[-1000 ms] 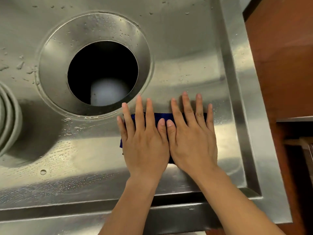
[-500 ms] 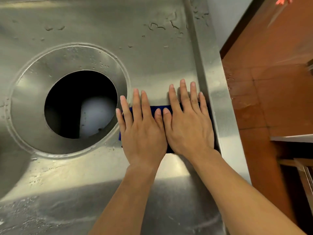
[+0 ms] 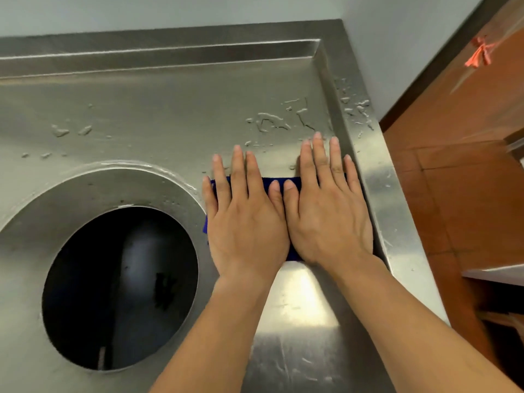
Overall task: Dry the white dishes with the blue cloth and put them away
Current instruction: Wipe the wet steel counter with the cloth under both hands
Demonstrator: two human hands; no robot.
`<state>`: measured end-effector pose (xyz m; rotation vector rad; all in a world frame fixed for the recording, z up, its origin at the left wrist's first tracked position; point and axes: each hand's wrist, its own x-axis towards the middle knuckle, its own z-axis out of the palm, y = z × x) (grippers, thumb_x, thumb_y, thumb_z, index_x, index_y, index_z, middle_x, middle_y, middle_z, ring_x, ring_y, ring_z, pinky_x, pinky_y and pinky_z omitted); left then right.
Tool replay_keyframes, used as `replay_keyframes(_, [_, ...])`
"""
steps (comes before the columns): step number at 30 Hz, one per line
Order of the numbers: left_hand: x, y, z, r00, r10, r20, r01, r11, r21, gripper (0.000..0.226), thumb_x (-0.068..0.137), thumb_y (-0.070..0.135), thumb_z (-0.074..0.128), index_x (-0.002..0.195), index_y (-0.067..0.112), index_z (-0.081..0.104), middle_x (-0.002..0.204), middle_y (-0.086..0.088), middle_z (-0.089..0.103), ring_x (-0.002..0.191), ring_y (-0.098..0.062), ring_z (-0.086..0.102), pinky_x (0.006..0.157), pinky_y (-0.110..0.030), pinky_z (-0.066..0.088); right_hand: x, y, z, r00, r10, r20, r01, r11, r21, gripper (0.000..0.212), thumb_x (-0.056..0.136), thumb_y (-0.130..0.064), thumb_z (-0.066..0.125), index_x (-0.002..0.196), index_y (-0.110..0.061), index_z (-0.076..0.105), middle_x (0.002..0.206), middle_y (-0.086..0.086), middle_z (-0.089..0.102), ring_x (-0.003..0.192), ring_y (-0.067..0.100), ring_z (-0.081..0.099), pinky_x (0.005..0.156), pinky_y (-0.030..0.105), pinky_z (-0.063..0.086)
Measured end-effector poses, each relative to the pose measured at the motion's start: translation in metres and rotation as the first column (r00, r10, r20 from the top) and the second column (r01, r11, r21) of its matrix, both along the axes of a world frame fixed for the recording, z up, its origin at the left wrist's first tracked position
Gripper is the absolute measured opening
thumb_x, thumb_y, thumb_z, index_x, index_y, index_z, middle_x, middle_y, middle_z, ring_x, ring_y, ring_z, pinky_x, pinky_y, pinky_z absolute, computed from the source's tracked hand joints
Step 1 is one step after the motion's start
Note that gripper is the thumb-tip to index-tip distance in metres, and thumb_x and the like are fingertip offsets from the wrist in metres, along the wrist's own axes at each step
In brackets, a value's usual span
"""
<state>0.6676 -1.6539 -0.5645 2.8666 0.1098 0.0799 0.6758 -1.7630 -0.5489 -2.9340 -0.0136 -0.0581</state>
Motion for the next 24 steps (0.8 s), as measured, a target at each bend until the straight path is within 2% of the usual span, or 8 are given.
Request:
replay_keyframes(3, [0.04,0.003,-0.002,1.0,-0.028,0.005,0.028,1.0,-0.009,0.065,0.112,0.044,0.017,0.168,0.012,0.015,0.179,-0.006,0.01,0.166,-0.032,-0.001,0.133,-0.047,-0.003,0.037,0.002,-0.001,0.999,-0.032,0.01,0.032,1.0,0.002,0.069,0.103,-0.044,0.012,0.162,-0.008,0.005,0.172,0.011,0.002,0.158,0.025,-0.006,0.127,0.043,0.002])
replay_keyframes(11, [0.113,0.005,-0.005,0.999,-0.019,0.028,0.02,1.0,-0.019,0.065,0.113,0.045,0.017,0.168,0.011,0.01,0.179,-0.005,0.007,0.165,-0.031,-0.005,0.132,-0.047,-0.005,0.106,0.003,-0.003,0.998,-0.058,0.026,0.058,0.998,-0.019,0.069,0.106,-0.041,0.017,0.161,-0.004,-0.001,0.172,0.013,-0.002,0.158,0.026,-0.007,0.128,0.042,0.0])
replay_keyframes(24, [0.194,0.004,-0.006,0.996,0.055,0.066,-0.054,0.998,-0.024,0.067,0.113,0.043,0.019,0.168,0.01,0.001,0.179,-0.007,-0.002,0.165,-0.029,-0.009,0.132,-0.048,-0.006,0.192,0.005,-0.003,1.0,-0.008,0.02,0.009,0.999,-0.035,0.069,0.107,-0.044,0.016,0.161,-0.007,-0.003,0.171,0.014,-0.004,0.158,0.026,-0.007,0.127,0.043,-0.003])
